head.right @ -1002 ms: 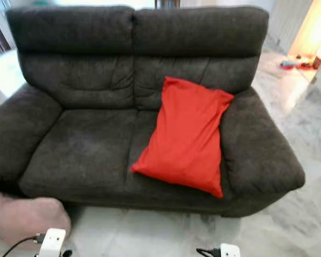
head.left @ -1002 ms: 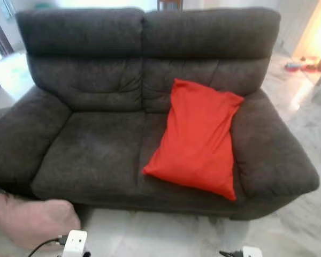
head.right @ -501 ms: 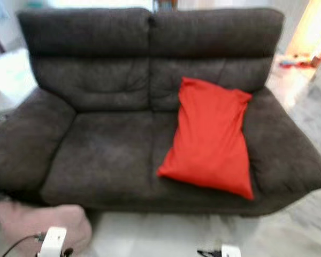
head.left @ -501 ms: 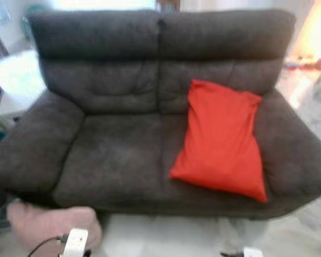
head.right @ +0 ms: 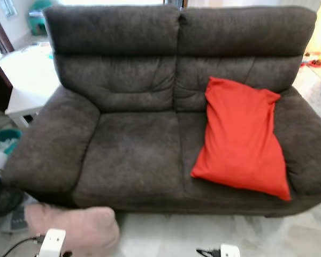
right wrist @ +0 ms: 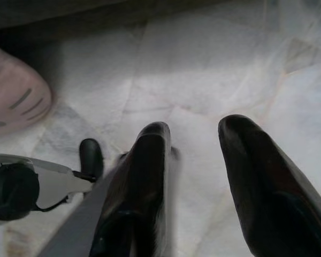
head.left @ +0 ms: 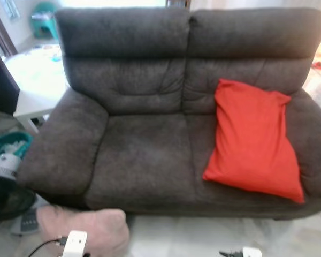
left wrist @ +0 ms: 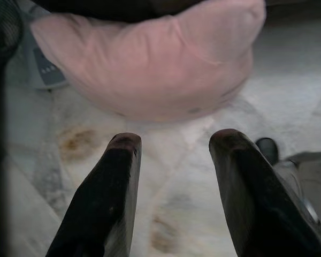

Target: Move the pillow to the sofa from floor

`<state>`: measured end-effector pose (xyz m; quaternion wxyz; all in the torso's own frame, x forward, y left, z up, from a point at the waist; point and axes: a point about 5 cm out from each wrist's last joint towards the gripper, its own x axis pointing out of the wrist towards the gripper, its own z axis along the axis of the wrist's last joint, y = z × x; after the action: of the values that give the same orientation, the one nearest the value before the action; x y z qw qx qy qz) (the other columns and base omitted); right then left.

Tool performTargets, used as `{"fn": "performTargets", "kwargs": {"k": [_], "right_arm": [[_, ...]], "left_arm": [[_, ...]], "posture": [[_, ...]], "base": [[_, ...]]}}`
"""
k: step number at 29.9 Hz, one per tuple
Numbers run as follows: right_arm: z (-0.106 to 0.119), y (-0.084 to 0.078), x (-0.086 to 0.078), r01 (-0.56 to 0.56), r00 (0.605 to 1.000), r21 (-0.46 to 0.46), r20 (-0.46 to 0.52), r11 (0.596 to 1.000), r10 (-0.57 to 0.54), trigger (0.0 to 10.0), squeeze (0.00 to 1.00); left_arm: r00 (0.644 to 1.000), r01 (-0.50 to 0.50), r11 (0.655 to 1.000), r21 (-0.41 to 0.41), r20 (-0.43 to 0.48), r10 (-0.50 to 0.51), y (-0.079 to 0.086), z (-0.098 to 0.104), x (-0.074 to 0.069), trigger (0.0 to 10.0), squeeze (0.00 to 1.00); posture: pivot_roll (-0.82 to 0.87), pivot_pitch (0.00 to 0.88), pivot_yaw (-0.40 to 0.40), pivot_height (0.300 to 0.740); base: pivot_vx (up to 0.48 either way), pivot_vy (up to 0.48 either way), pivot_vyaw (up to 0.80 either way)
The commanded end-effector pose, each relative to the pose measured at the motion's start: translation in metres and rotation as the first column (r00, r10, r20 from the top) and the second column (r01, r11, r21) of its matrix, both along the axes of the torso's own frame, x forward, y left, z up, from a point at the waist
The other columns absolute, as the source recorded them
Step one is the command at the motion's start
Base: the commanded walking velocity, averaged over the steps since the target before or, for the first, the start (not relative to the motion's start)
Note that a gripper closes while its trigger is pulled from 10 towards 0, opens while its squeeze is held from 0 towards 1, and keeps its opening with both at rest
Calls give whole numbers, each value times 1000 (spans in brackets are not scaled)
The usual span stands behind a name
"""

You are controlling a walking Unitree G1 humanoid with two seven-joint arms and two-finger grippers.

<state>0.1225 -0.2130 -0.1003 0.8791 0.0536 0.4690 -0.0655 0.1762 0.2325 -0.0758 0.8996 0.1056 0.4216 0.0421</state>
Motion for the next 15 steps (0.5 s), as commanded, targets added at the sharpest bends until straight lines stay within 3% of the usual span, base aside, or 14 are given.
{"fn": "performTargets", "kwargs": {"k": [1,11,15], "right_arm": [[-1,-5,-7,11,1000,-7,-21,1000,-11,10000,0],[-1,-5,-6,-15,1000,-17,-19,1000,14,10000,0],[-1,-4,-6,-26,1000,-5,-17,1000,26,10000,0]], "left_arm": [[1000,11,1000,-6,-18,-12,-4,-3,-3,10000,0],[1000,17,1000,-6,-18,-17,-4,-3,-3,10000,0],[1000,16,1000,-6,-19,-16,-5,-3,-3,10000,0]], "posture": [[95,28,25,740],[96,28,23,740],[97,24,22,740]], "base": [[0,322,0],[0,320,0],[0,322,664]]}}
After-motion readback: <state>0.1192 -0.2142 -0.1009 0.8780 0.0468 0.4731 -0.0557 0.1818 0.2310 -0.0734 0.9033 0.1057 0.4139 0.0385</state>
